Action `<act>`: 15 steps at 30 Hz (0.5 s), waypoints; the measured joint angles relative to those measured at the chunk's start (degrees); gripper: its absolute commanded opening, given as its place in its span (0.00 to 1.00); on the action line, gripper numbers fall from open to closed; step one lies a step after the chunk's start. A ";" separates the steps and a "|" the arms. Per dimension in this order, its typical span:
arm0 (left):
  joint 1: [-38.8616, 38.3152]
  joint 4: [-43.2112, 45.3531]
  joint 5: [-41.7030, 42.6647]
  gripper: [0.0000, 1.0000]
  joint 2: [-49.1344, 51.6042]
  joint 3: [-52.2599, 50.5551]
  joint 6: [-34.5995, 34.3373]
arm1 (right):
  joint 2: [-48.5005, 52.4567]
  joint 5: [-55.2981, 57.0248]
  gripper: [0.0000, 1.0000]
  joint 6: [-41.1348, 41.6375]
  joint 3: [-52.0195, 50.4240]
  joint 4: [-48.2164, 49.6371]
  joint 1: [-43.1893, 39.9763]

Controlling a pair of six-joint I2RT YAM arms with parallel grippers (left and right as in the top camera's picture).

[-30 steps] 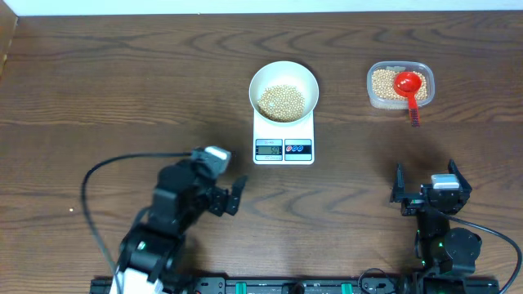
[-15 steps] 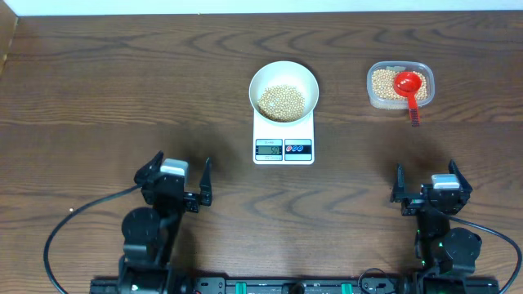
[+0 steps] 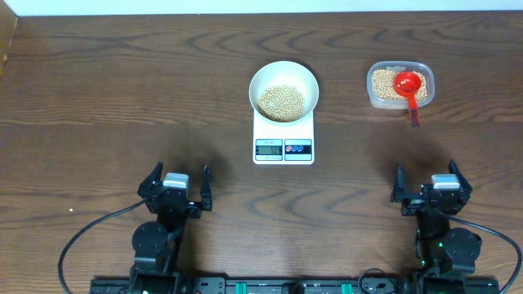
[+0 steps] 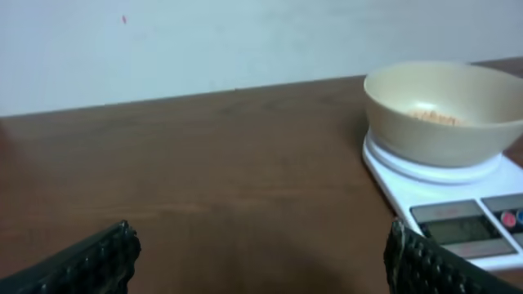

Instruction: Scoop item into bowl and weigh 50g on scale

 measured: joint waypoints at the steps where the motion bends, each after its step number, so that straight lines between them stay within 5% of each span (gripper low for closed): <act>1: 0.00 -0.57 -0.22 0.98 -1.05 0.11 0.00 | 0.00 0.04 0.99 0.00 0.00 0.04 0.00; 15: 0.00 -0.96 -0.85 0.98 -3.39 0.33 0.00 | 0.00 0.15 0.99 0.00 0.00 0.04 0.00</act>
